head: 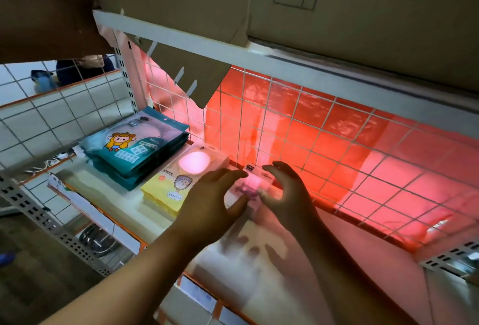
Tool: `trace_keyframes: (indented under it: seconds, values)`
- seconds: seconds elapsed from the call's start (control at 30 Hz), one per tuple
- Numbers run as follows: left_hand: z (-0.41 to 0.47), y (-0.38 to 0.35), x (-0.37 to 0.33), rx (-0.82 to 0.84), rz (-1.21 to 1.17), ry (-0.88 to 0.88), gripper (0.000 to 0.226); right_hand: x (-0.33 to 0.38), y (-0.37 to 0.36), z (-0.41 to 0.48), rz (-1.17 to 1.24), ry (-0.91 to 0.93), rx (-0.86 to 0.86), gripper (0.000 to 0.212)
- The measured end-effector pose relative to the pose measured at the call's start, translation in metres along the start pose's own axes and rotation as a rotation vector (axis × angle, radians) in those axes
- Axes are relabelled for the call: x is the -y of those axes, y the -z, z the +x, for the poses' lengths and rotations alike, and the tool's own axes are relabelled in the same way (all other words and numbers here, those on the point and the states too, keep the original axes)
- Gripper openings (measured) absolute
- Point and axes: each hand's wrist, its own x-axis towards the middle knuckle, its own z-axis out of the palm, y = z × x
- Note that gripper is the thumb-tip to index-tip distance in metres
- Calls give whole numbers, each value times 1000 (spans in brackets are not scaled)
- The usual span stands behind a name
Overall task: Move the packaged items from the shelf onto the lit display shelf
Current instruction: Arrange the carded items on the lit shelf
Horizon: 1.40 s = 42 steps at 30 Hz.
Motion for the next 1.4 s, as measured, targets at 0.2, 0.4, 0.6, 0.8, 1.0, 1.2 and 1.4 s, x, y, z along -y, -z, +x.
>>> trace_keyframes:
  seconds: [0.2, 0.4, 0.6, 0.8, 1.0, 1.2, 1.4]
  values:
    - [31, 43, -28, -38, -142, -185, 44, 60, 49, -2, -92, 30, -164, 54]
    - [57, 86, -76, -106, -347, -511, 35, 133, 112, -27, -237, 7, -314, 54]
    - [73, 111, -147, -77, -504, -731, 37, 188, 191, -73, -467, -44, -539, 54]
    - [68, 118, -225, -13, -596, -856, 36, 235, 268, -138, -575, -123, -707, 44]
    - [38, 112, -314, 160, -658, -941, 32, 254, 338, -235, -663, -242, -820, 33]
    - [2, 88, -411, 290, -657, -1007, 28, 245, 402, -354, -735, -368, -878, 30]
    - [-22, 68, -505, 281, -436, -1003, 17, 228, 461, -454, -744, -482, -848, 33]
